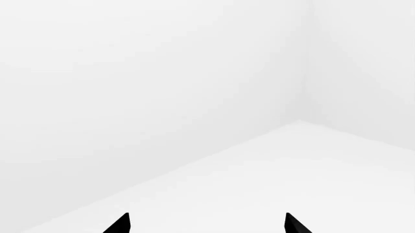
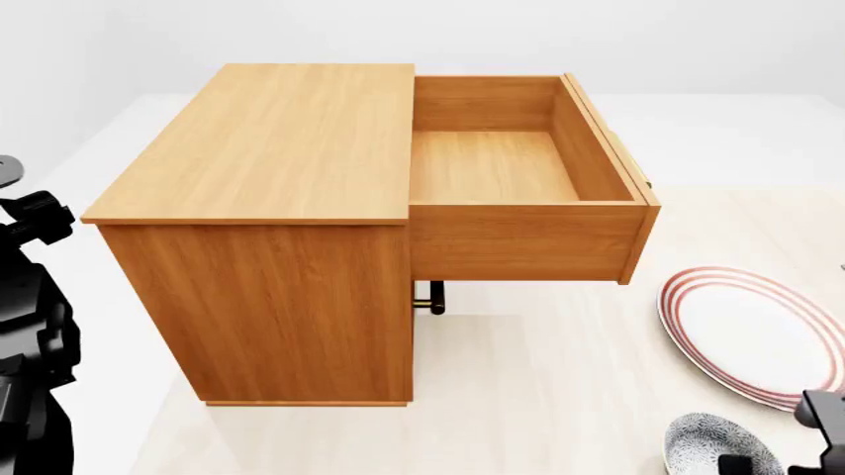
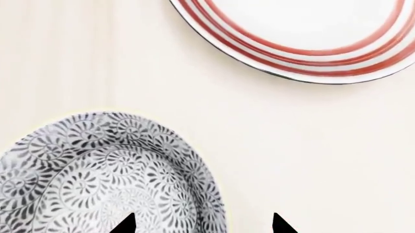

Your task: Open the top drawer of the cabinet and put the bowl in it.

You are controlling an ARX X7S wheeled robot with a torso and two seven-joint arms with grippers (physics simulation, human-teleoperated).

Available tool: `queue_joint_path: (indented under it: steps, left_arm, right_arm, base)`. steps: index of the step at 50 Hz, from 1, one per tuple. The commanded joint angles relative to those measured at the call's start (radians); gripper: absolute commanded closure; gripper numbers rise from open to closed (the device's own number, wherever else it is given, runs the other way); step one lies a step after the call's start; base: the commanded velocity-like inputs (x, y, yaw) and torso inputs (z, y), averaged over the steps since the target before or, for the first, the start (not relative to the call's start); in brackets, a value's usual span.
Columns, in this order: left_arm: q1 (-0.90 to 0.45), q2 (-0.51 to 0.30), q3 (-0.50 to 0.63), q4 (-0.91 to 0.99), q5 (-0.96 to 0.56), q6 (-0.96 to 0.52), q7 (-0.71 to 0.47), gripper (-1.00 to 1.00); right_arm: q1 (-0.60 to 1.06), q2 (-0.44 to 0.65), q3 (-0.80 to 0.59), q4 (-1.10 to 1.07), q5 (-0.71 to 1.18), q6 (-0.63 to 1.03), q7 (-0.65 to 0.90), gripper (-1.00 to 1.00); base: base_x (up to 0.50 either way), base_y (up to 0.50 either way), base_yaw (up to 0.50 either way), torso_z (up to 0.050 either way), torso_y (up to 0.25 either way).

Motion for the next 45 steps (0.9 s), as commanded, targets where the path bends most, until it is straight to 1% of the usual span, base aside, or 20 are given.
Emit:
queue_joint_path:
  steps: [1, 16, 17, 24, 35, 38, 45]
  left_arm:
    - [0.0, 0.0, 0.0, 0.0, 0.001, 0.001, -0.002, -1.0]
    - [-0.001, 0.0, 0.0, 0.0, 0.0, 0.001, -0.003, -1.0]
    - [-0.001, 0.0, 0.0, 0.0, 0.0, 0.001, -0.003, -1.0]
    - [-0.001, 0.0, -0.002, 0.0, -0.001, 0.001, -0.001, -1.0]
    - [-0.001, 0.001, -0.005, 0.0, -0.001, 0.002, -0.001, -1.0]
    - [-0.001, 0.001, -0.005, 0.0, 0.0, 0.002, -0.002, -1.0]
    - [-0.002, 0.001, -0.005, 0.0, 0.0, 0.002, -0.005, -1.0]
  right_arm:
    - [-0.017, -0.023, -0.013, 0.023, -0.034, -0.051, -0.012, -1.0]
    - [-0.022, -0.038, -0.044, 0.042, -0.074, -0.089, -0.026, -1.0]
    - [-0.024, -0.037, -0.047, 0.038, -0.077, -0.091, -0.027, 1.0]
    - [-0.023, -0.032, -0.059, 0.029, -0.085, -0.088, -0.026, 1.0]
    - [-0.049, -0.017, -0.034, -0.007, -0.073, -0.09, -0.007, 1.0]
    - [-0.071, -0.002, -0.012, -0.055, -0.058, -0.088, 0.007, 1.0]
    - [-0.098, 0.073, 0.083, -0.259, 0.026, -0.025, 0.101, 1.0]
  base:
    - [0.0, 0.0, 0.0, 0.0, 0.0]
    - [0.0, 0.0, 0.0, 0.0, 0.0]
    - [0.0, 0.0, 0.0, 0.0, 0.0]
    - [0.0, 0.0, 0.0, 0.0, 0.0]
    - [0.0, 0.0, 0.0, 0.0, 0.0]
    - [0.0, 0.0, 0.0, 0.0, 0.0]
    - [0.0, 0.0, 0.0, 0.0, 0.0]
